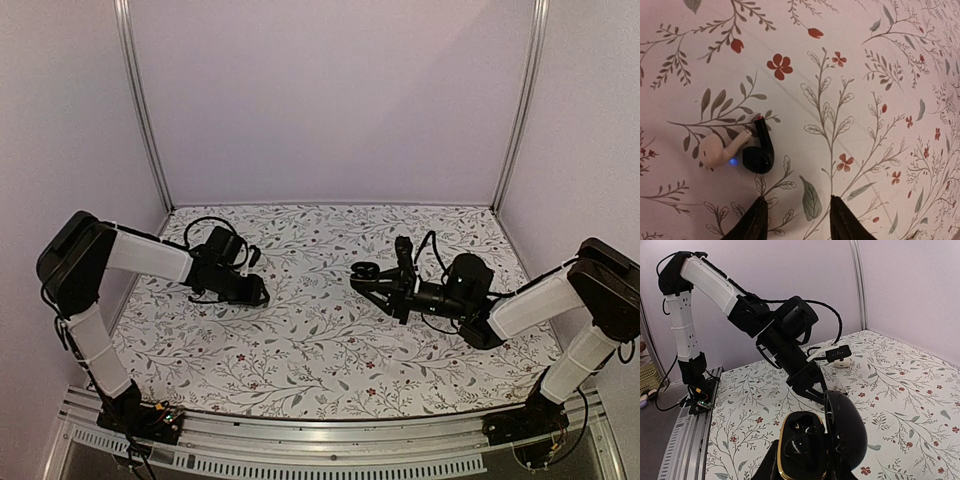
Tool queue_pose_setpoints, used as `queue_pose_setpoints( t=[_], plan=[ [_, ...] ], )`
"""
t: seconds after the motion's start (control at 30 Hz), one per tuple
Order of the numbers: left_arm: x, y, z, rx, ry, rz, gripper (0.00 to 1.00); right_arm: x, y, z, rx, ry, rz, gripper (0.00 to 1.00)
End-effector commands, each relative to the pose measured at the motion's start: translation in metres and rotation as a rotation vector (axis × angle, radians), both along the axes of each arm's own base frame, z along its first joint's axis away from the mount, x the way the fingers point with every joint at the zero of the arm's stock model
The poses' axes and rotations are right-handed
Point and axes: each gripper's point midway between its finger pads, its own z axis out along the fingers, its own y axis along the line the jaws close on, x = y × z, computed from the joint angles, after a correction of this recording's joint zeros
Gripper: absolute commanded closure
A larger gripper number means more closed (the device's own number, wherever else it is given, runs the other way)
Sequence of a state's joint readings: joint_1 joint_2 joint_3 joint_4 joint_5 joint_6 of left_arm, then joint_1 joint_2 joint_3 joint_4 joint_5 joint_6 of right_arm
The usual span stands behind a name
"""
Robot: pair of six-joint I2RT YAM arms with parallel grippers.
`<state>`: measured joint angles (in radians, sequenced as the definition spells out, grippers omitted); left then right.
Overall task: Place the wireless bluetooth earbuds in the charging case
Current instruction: Move the left earbud to the center of the board.
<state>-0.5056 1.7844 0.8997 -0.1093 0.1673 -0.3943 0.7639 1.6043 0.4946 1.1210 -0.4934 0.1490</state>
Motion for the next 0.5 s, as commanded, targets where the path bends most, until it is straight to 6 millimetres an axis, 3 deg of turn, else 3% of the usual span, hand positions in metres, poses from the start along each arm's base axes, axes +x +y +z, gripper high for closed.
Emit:
queue_pose_setpoints(
  t=[0.0,0.2,0.47],
  plan=[
    [0.016,0.009,-0.006,0.016,-0.021,0.058,0.58,-0.001,-0.006,0.002,0.005,-0.013,-0.003,1.00],
    [0.028,0.013,-0.012,0.058,-0.033,0.056,0.58,0.000,-0.007,0.002,0.005,-0.013,-0.005,1.00],
    [0.034,0.017,-0.025,0.115,-0.035,0.025,0.66,0.001,-0.010,0.001,0.002,-0.011,-0.012,1.00]
  ],
)
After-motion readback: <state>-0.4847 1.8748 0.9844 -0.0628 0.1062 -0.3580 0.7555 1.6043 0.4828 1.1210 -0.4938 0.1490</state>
